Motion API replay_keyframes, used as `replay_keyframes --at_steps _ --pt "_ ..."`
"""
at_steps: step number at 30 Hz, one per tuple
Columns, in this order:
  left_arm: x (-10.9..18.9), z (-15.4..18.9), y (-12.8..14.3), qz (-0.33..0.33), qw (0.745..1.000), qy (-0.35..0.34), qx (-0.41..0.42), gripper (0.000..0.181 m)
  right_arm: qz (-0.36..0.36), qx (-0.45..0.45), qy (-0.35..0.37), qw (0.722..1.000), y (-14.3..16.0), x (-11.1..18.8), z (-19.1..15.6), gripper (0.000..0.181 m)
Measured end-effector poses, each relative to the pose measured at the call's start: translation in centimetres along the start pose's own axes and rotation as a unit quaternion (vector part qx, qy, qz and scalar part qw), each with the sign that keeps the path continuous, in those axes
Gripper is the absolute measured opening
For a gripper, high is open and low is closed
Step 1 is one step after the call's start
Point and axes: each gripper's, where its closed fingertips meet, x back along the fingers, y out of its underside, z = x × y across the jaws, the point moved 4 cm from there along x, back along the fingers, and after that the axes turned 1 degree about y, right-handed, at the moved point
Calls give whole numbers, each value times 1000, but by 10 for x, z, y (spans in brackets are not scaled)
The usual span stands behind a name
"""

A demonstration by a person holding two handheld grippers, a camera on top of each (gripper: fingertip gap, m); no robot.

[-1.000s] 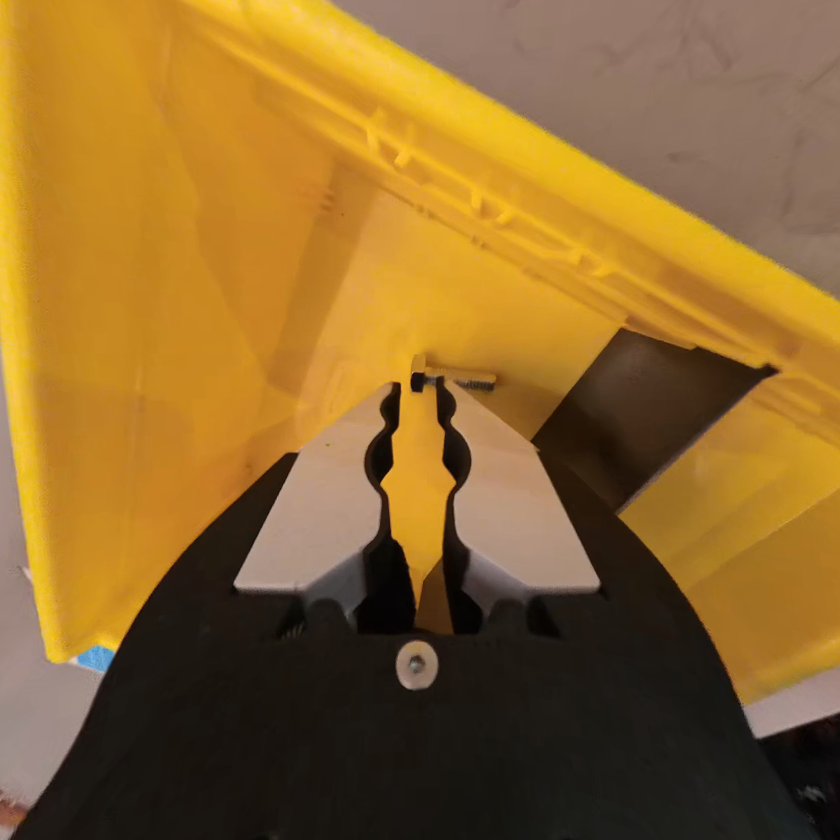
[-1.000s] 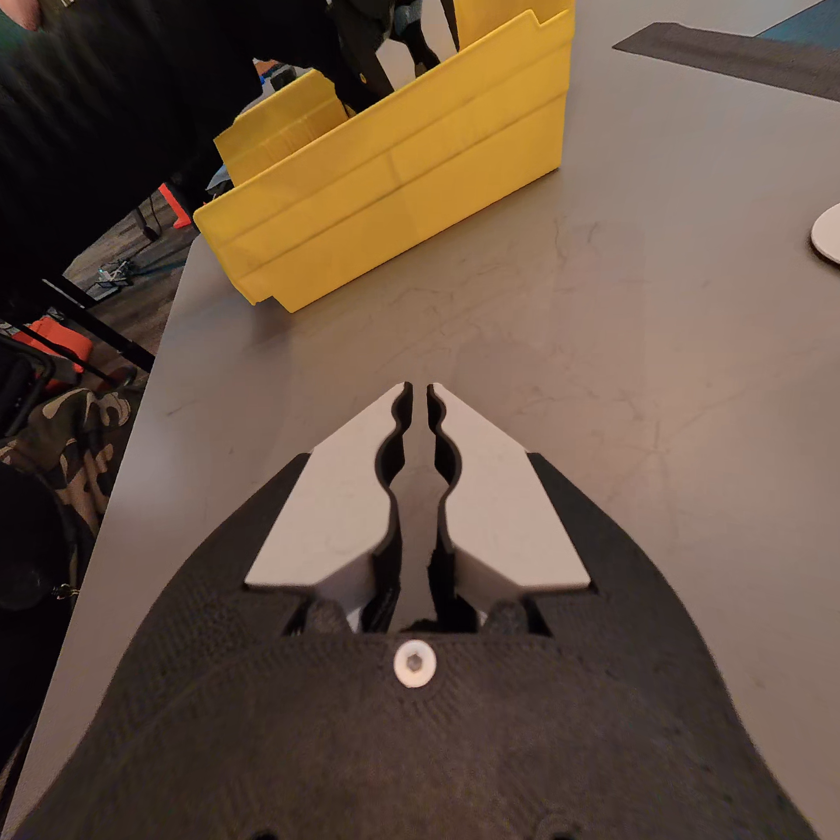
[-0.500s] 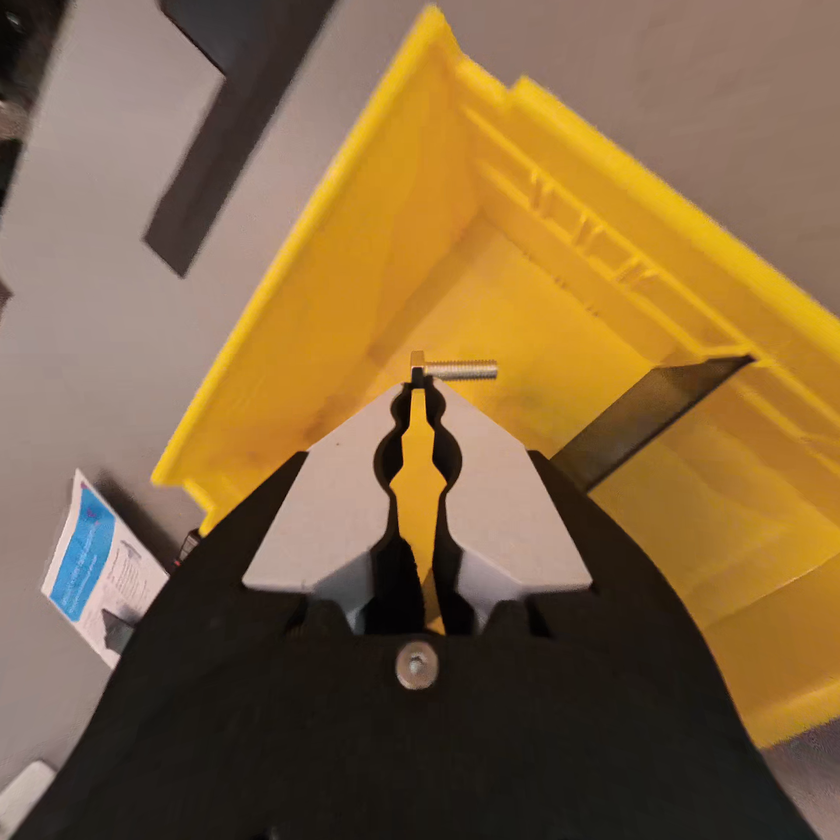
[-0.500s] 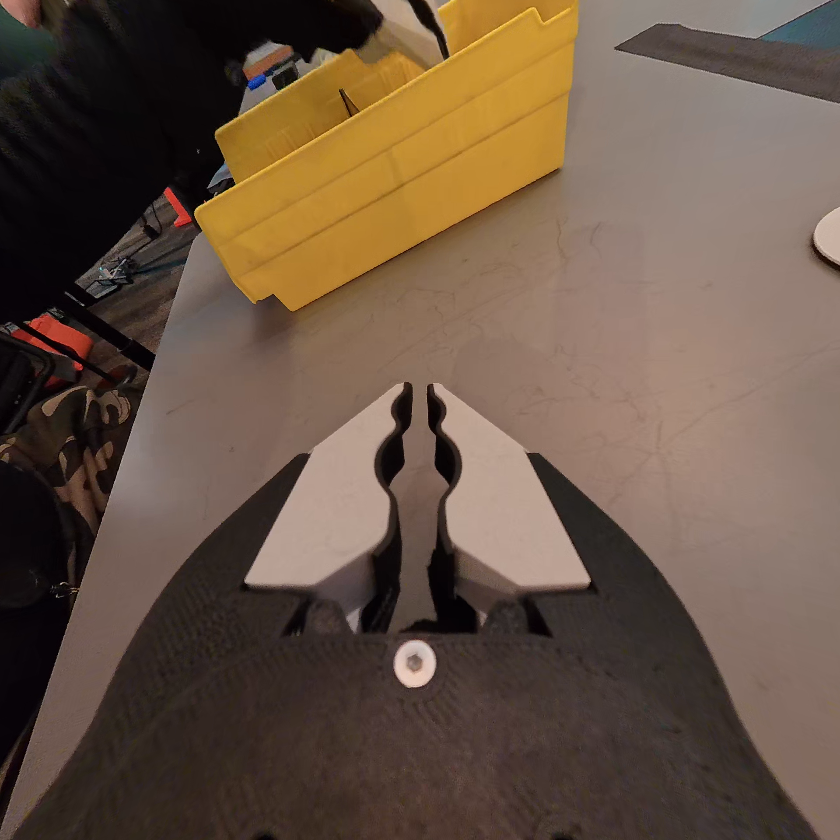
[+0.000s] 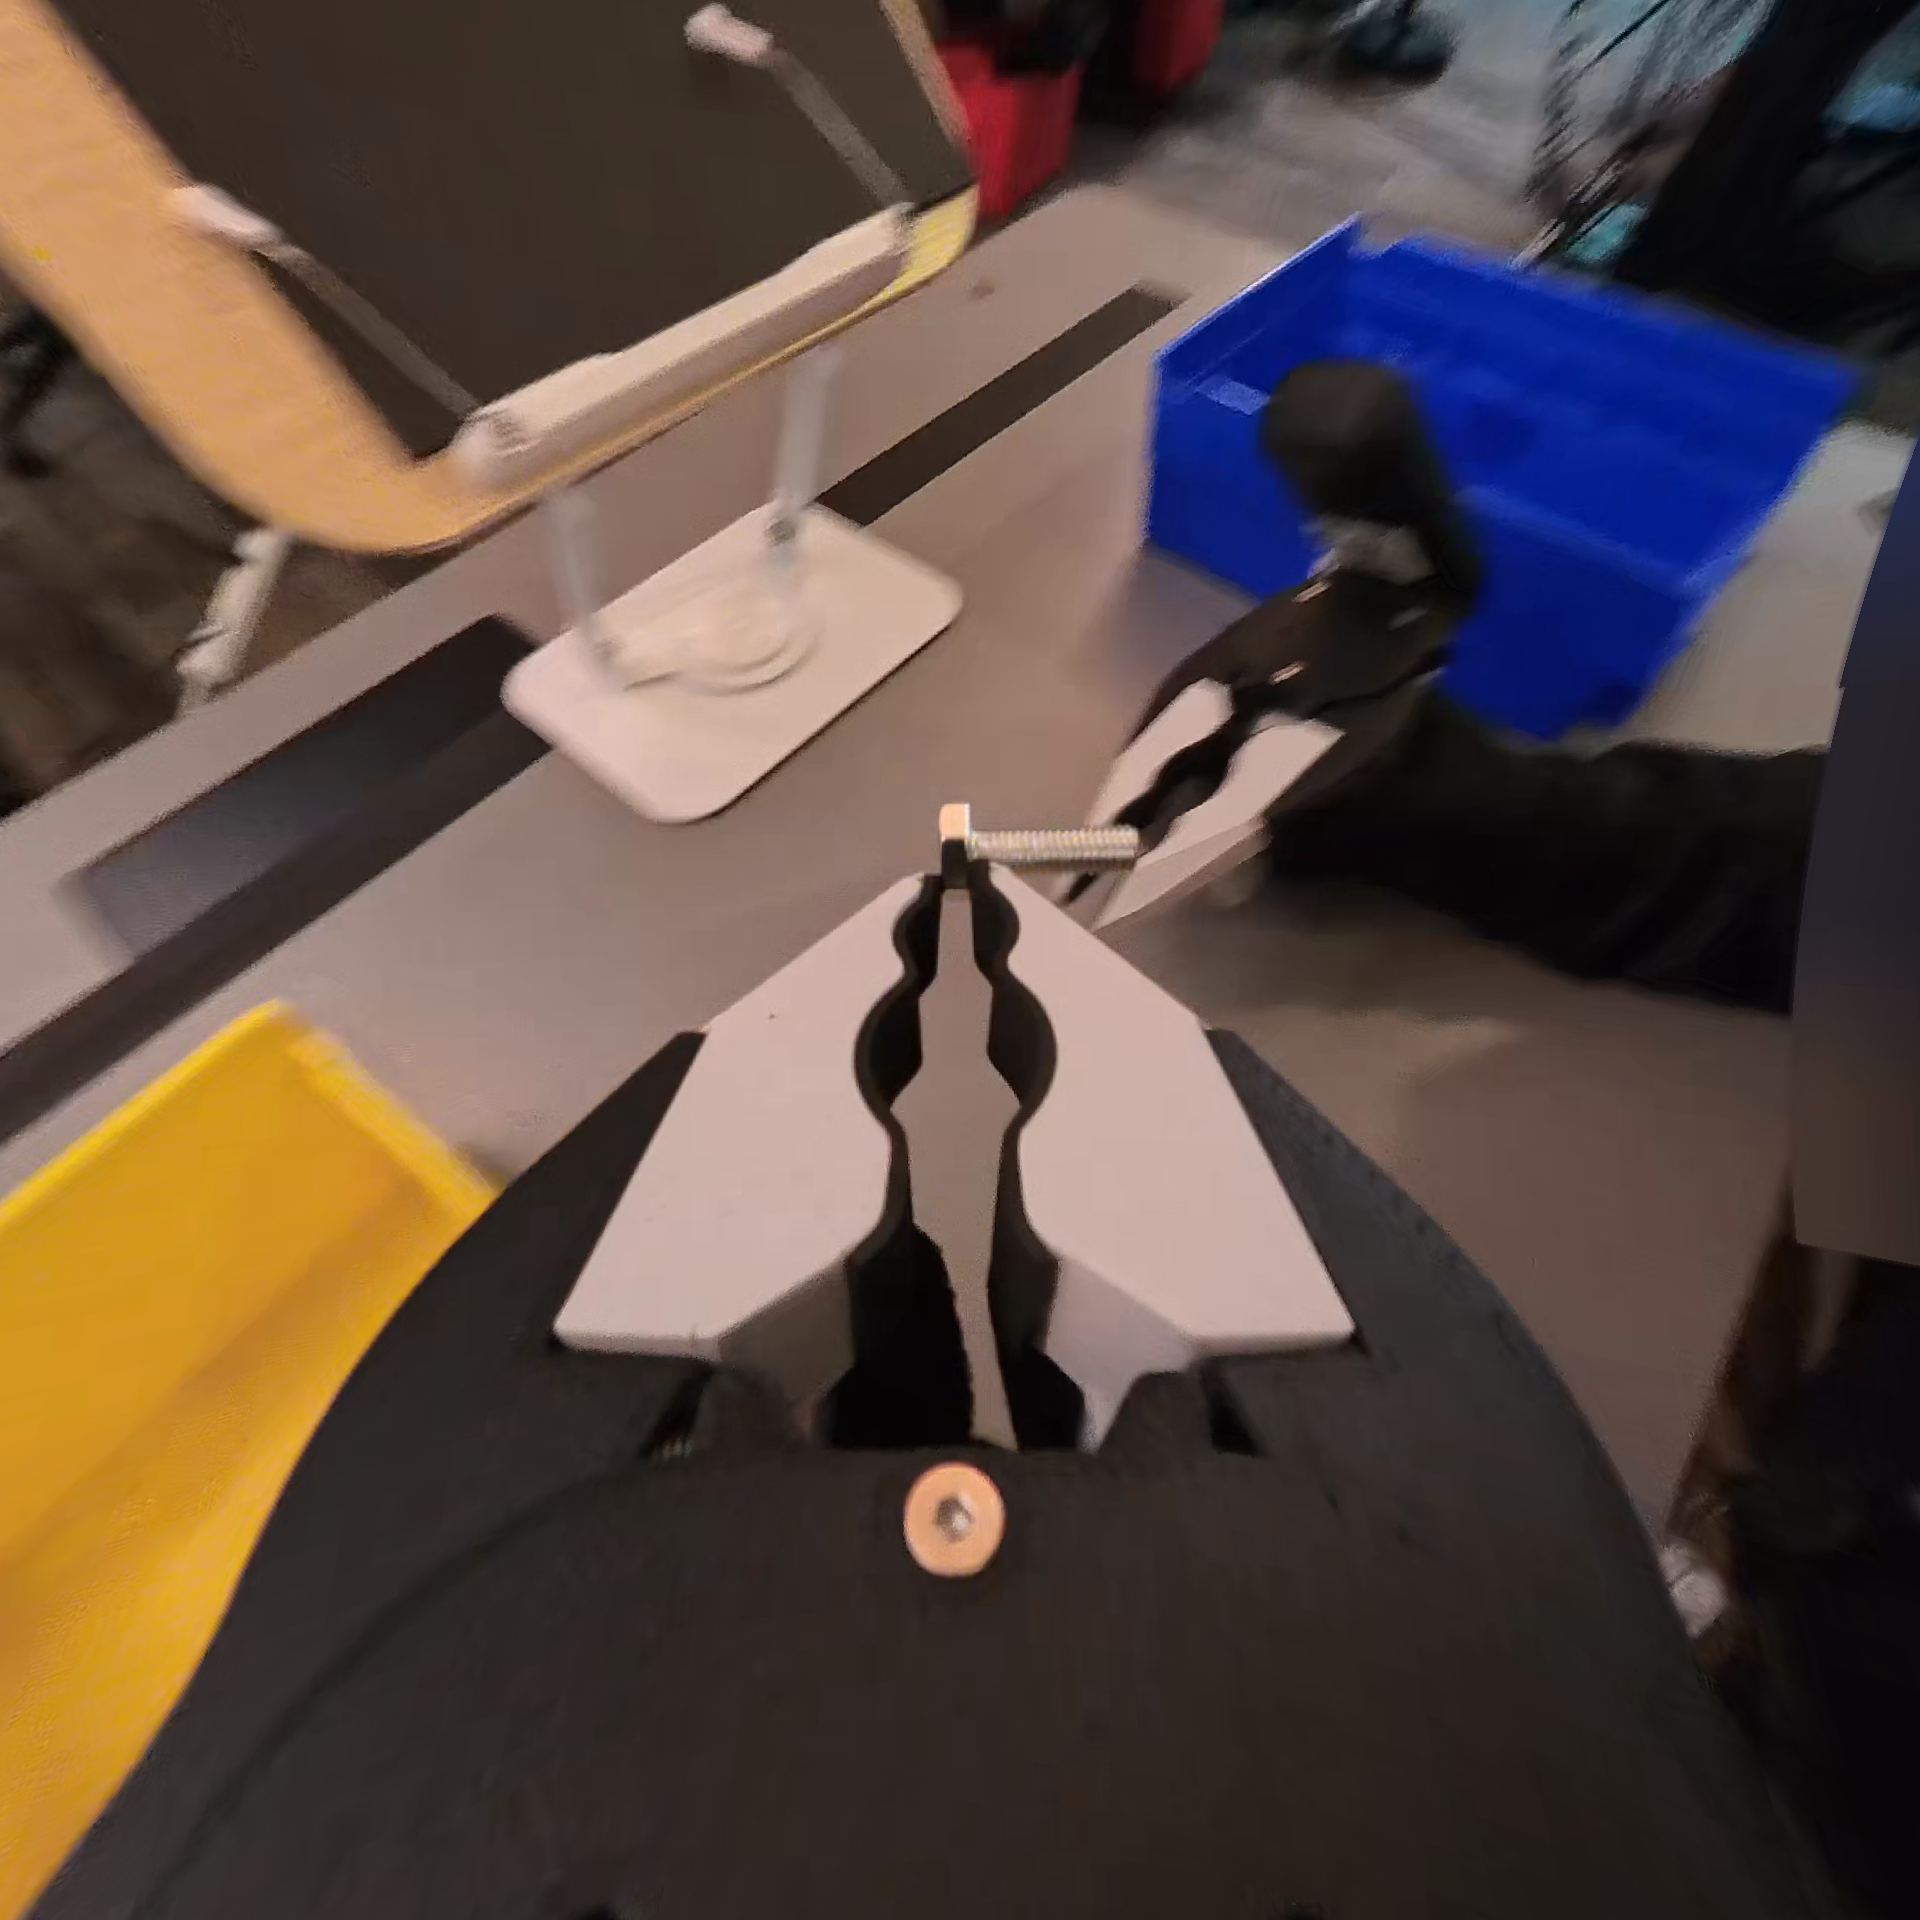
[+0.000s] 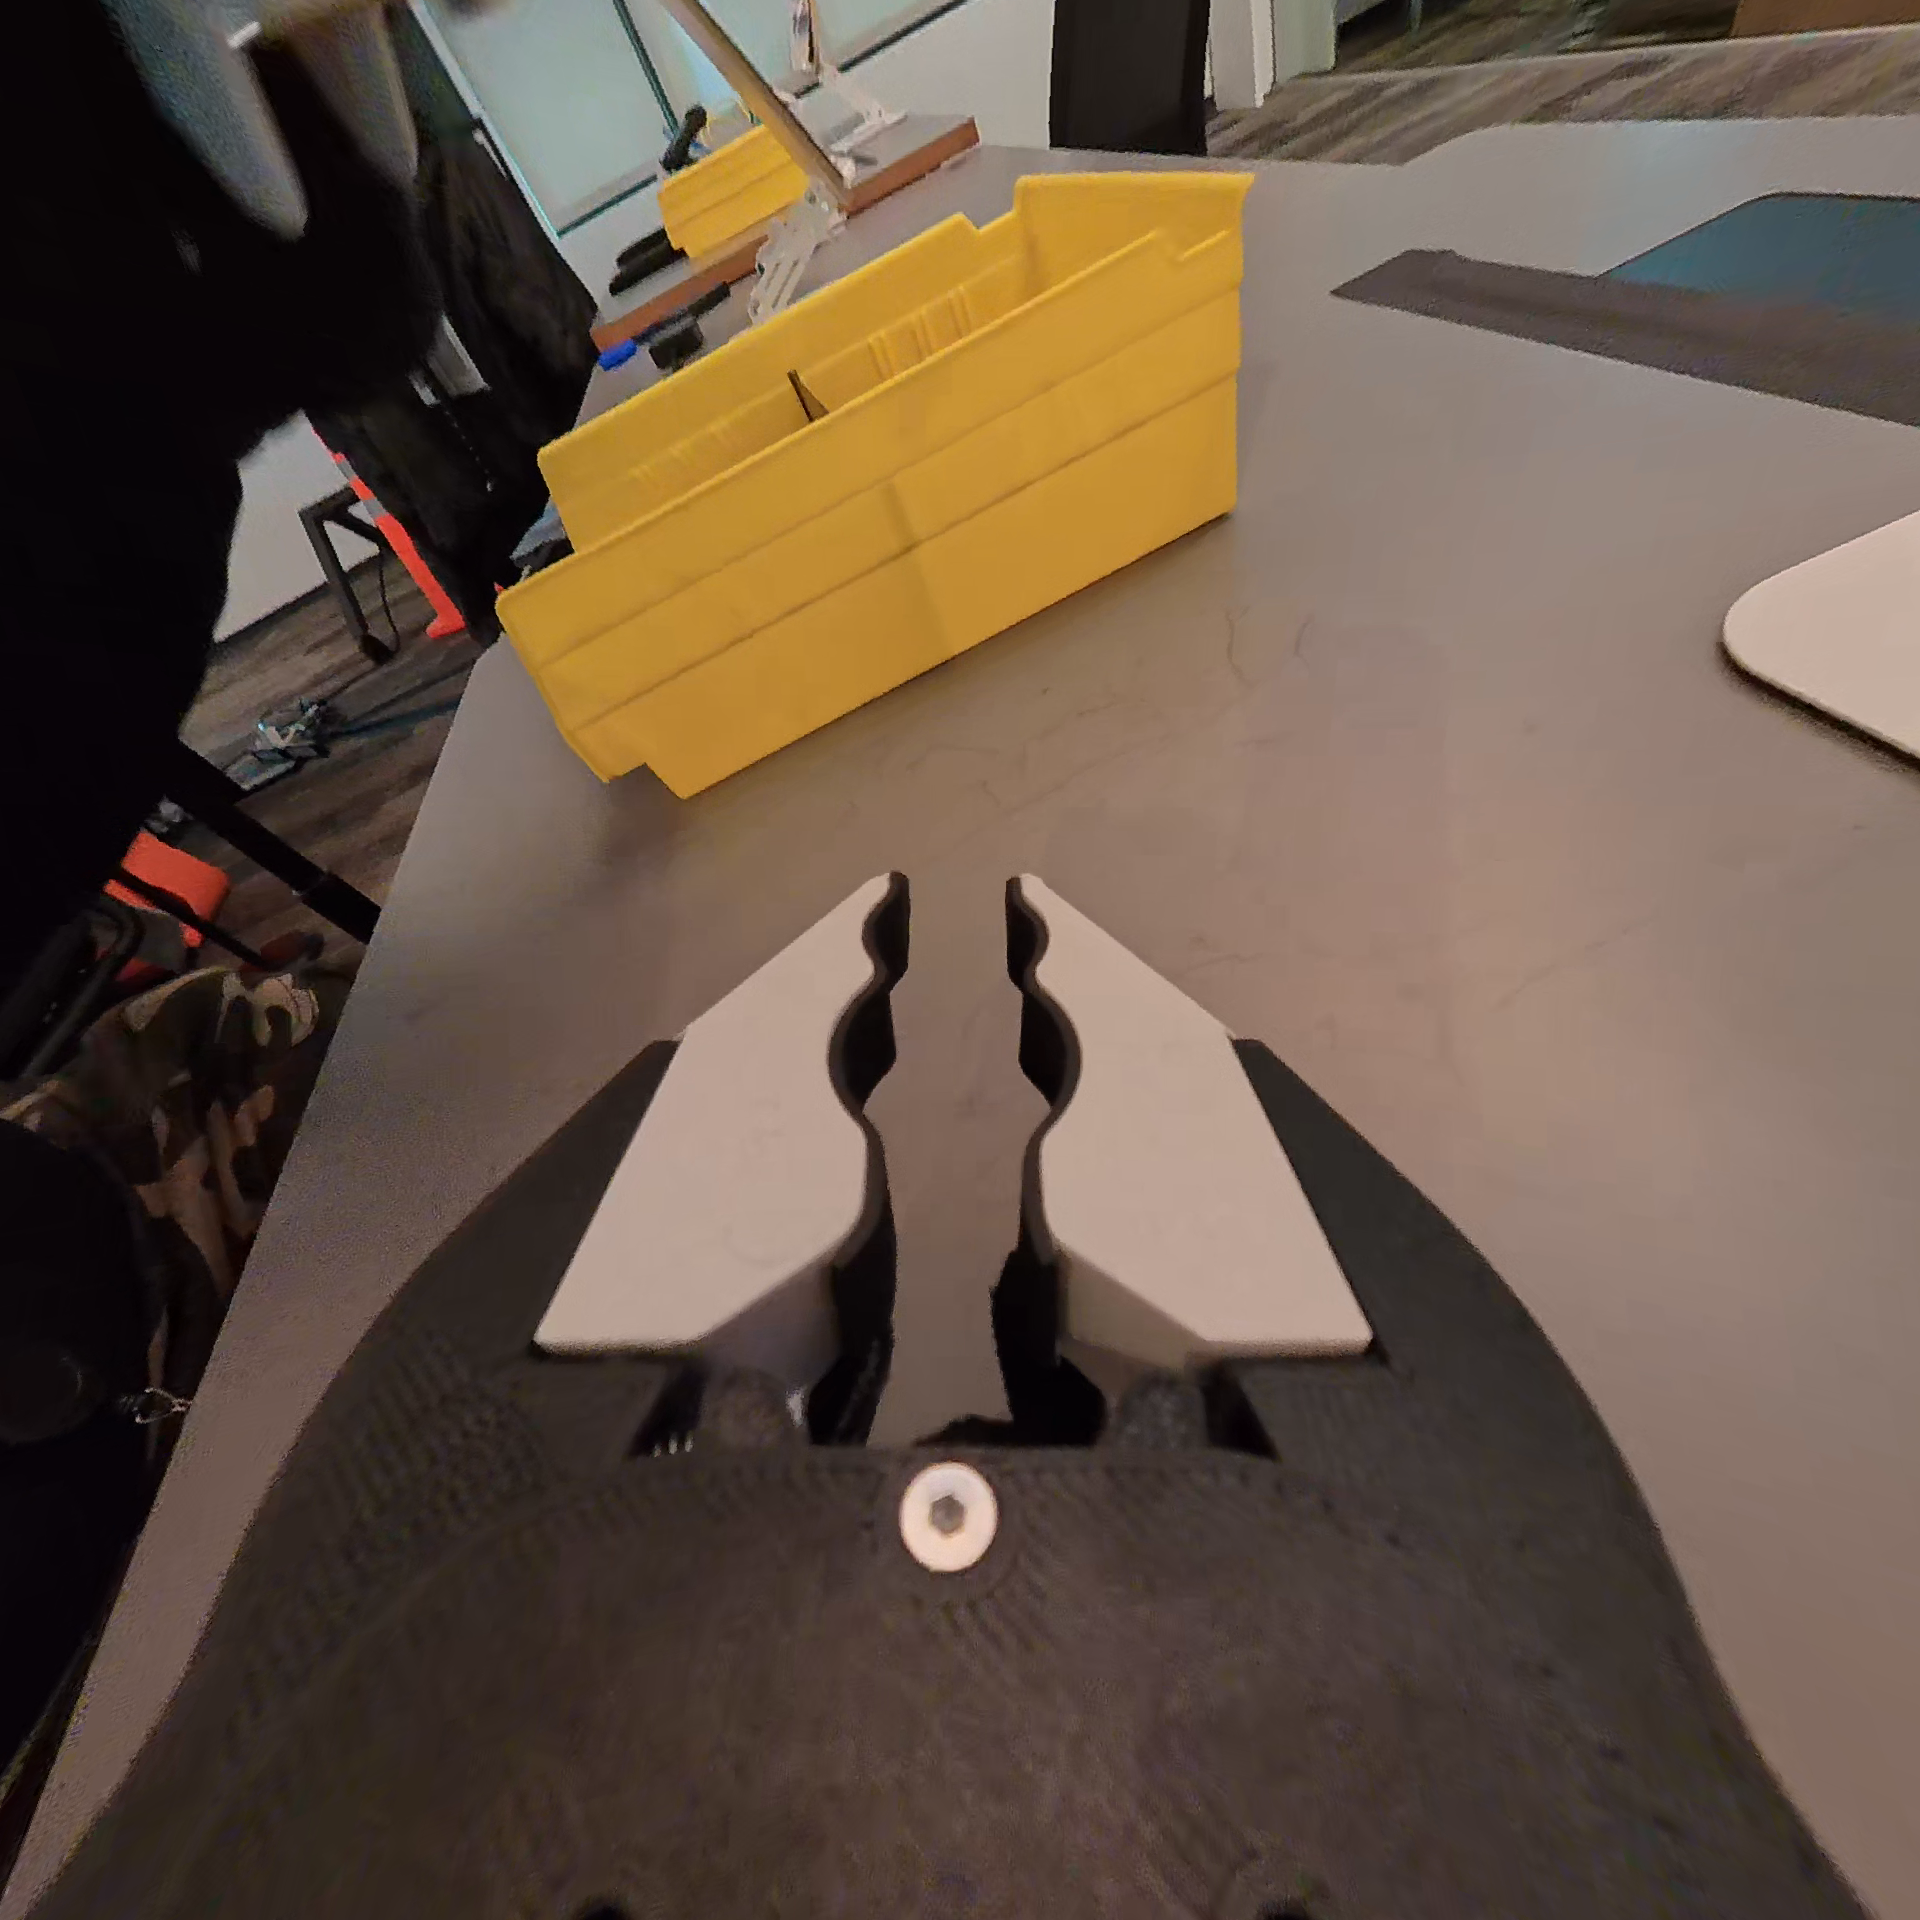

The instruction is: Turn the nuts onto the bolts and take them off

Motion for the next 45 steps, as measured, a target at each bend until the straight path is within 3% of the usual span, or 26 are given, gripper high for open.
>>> replay_keyframes --at_steps 2,5,12,19,24,30,35,39,42,45 --pt "-30 34 -1 28 997 64 31 4 13 -11 1 1000 -3 4 4 18" --pt "-72 57 12 35 992 98 72 4 37 -28 12 999 -8 14 13 23" --pt "-124 49 57 64 954 155 250 4 117 -71 35 990 -21 44 35 31" --pt "-137 29 92 70 913 177 362 4 123 -11 7 992 -27 41 20 35" --pt "-136 24 92 77 895 200 392 4 83 66 -14 994 -23 26 -3 36" --pt "-137 29 91 81 869 246 422 3 30 111 26 993 -12 16 -2 24" --pt "-138 30 92 77 865 255 425 3 28 123 28 992 -12 16 -5 12" --pt "-136 34 91 80 873 253 410 4 41 77 21 996 -13 23 4 7" --pt "-130 41 94 75 896 214 383 14 35 31 38 998 -9 27 19 7" --pt "-110 62 84 73 935 179 299 11 -11 6 51 999 4 25 30 7"
